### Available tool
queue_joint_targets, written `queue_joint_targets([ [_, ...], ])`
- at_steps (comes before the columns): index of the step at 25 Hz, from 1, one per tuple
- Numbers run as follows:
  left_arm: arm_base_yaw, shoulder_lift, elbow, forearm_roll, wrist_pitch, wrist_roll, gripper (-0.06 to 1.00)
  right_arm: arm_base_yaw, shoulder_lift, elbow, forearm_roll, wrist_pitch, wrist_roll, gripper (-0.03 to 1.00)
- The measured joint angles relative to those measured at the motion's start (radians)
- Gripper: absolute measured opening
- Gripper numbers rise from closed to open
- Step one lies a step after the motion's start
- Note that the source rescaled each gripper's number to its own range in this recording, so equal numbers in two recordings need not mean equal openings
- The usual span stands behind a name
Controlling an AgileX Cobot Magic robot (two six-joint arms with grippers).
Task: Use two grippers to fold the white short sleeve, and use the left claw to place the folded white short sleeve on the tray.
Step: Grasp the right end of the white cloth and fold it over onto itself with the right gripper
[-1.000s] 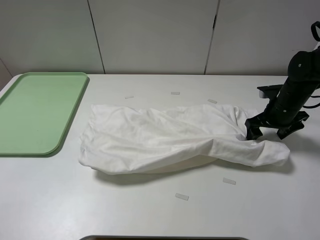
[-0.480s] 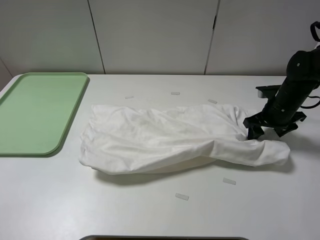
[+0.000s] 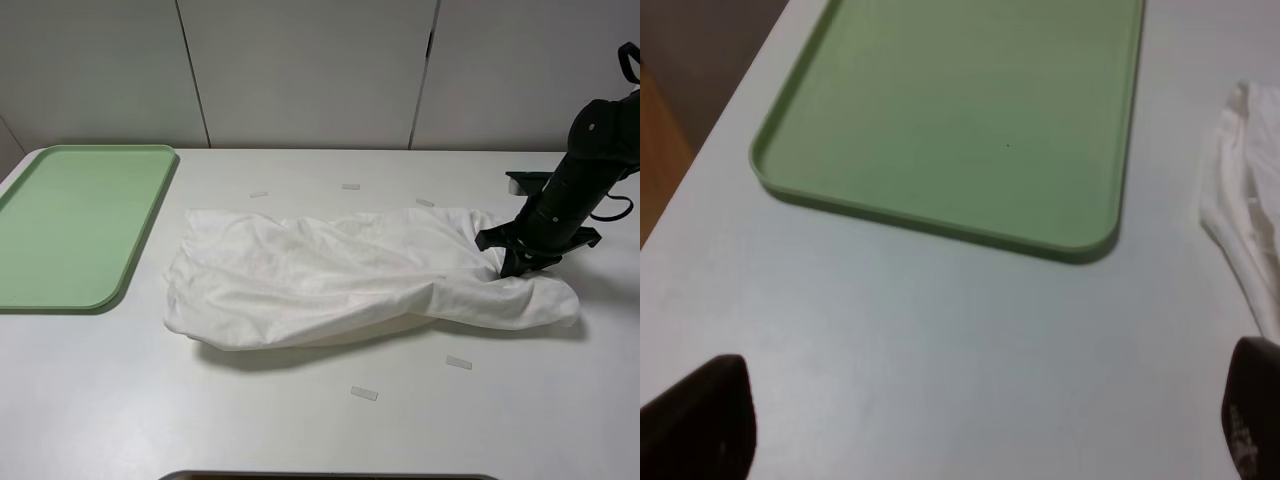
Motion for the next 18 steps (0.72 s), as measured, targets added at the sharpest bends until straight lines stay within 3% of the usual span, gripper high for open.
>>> queue_joint_targets([
  [4,0.000,-0.001,0.000,0.001,0.000,0.000,0.92,0.000,-0.027,-0.002,-0.021,0.001,0.002,0.09],
  [8,0.000,-0.001,0.000,0.001,0.000,0.000,0.92,-0.004,-0.056,-0.023,-0.114,0.019,0.004,0.09],
  [18,0.000,-0.001,0.000,0.001,0.000,0.000,0.92,-0.006,-0.148,-0.254,-0.318,0.263,0.034,0.09],
])
